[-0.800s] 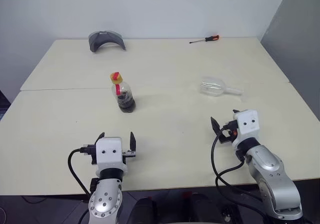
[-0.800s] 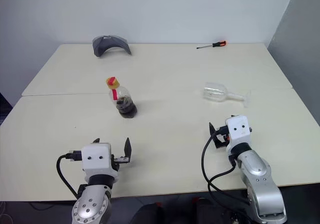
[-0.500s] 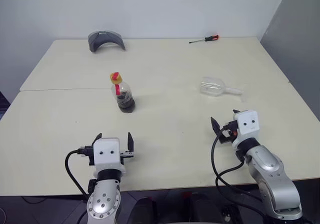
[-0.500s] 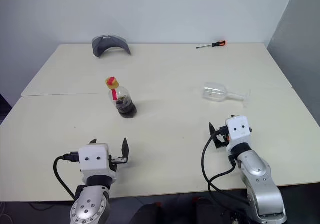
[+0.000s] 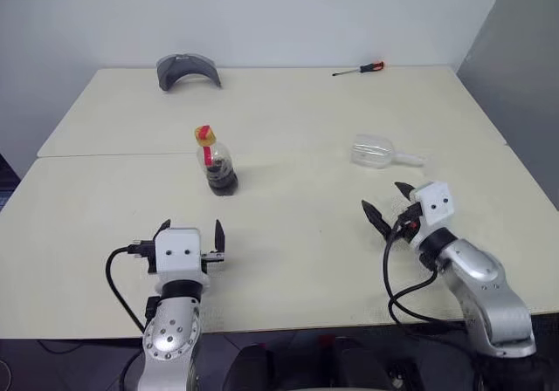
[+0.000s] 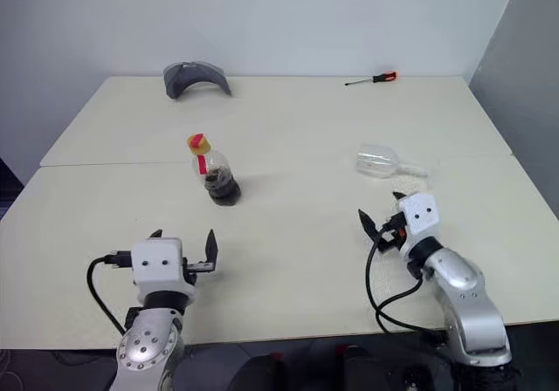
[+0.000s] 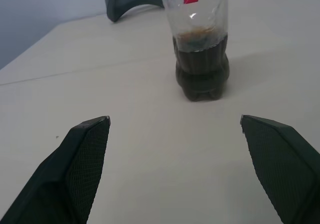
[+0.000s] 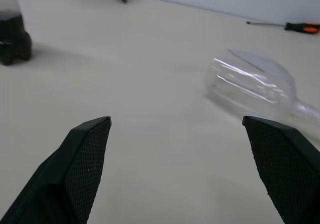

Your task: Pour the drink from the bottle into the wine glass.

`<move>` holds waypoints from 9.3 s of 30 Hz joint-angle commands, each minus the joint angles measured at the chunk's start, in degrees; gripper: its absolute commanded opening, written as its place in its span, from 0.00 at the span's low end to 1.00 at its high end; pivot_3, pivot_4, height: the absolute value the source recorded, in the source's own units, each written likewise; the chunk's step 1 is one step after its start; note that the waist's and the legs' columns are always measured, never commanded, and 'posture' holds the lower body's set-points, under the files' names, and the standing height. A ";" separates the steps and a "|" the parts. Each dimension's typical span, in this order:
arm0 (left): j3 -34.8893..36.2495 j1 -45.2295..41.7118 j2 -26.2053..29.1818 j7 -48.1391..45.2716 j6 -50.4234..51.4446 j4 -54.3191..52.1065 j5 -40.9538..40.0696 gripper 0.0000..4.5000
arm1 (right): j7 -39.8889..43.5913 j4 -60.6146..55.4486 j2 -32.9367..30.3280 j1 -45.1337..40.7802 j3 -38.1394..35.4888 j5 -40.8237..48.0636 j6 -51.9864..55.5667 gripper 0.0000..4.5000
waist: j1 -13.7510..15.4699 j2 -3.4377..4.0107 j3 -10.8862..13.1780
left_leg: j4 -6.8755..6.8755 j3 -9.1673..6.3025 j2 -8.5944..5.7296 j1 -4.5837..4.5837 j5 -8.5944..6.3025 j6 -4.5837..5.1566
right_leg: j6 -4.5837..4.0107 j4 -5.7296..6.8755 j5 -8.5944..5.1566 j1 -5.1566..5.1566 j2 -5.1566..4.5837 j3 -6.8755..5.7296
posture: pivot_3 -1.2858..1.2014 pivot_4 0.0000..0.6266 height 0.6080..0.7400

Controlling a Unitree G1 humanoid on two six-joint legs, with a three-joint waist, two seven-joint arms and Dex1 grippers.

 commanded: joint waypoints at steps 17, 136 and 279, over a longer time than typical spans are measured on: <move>4.43 -12.29 4.87 -4.11 -6.69 10.51 -5.00 0.99 | 19.39 7.54 -3.67 -12.06 1.04 14.54 -1.53 1.00 | 0.20 0.00 0.00 | 0.02 -0.02 0.01 0.01 0.00 0.00 | -0.02 0.08 0.01 0.00 -0.03 -0.02 | 0.52 0.24 1.00; -1.77 -54.91 16.61 -41.02 0.72 44.27 -27.72 0.34 | 15.19 27.92 8.98 -46.68 9.40 8.27 5.97 1.00 | -0.08 0.01 0.05 | 0.11 -0.05 -0.01 -0.16 0.20 -0.34 | -0.04 0.18 0.02 -0.22 -0.15 -0.13 | 0.52 0.24 1.00; 0.79 -49.75 29.69 -53.57 8.79 30.80 -39.00 0.29 | 26.64 38.59 -0.94 -56.71 9.22 5.90 8.16 1.00 | -0.10 0.08 0.22 | 0.12 -0.10 -0.01 -0.61 0.20 -0.32 | -0.05 0.14 0.02 -0.57 -0.17 -0.18 | 0.52 0.24 1.00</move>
